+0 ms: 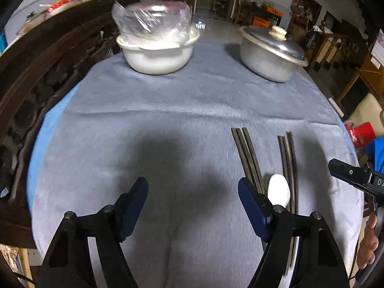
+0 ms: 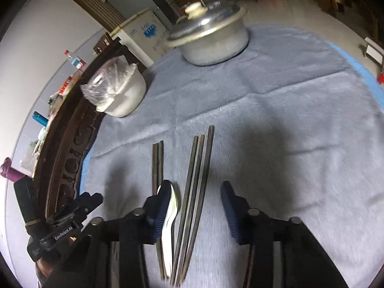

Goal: Organize utensils
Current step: 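Move the left tool toward the dark chopsticks while the right tool approaches them too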

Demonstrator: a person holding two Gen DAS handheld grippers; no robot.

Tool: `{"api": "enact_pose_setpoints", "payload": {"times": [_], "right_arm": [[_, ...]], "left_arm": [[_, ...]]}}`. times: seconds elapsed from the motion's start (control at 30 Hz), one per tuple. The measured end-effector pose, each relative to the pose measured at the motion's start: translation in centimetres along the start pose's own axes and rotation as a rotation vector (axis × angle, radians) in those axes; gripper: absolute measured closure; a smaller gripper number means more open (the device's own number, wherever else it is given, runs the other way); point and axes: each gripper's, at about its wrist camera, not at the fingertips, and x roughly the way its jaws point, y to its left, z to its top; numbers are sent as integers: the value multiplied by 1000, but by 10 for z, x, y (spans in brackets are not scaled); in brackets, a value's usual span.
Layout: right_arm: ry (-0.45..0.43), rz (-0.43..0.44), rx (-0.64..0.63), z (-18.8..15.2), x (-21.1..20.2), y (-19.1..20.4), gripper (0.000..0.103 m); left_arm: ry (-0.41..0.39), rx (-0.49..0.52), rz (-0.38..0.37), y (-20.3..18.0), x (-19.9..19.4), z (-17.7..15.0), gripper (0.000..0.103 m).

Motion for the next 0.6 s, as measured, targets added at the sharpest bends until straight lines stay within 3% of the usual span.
{"api": "enact_pose_setpoints", "payload": {"times": [0.3,0.6], "right_arm": [[18,44,45,27,35,-3,61],[13,53,37,34,41,-4,61]], "left_arm": [[47,-4,-28,-20,53,33,25],[96,11,-31,-29,80,36,25]]}}
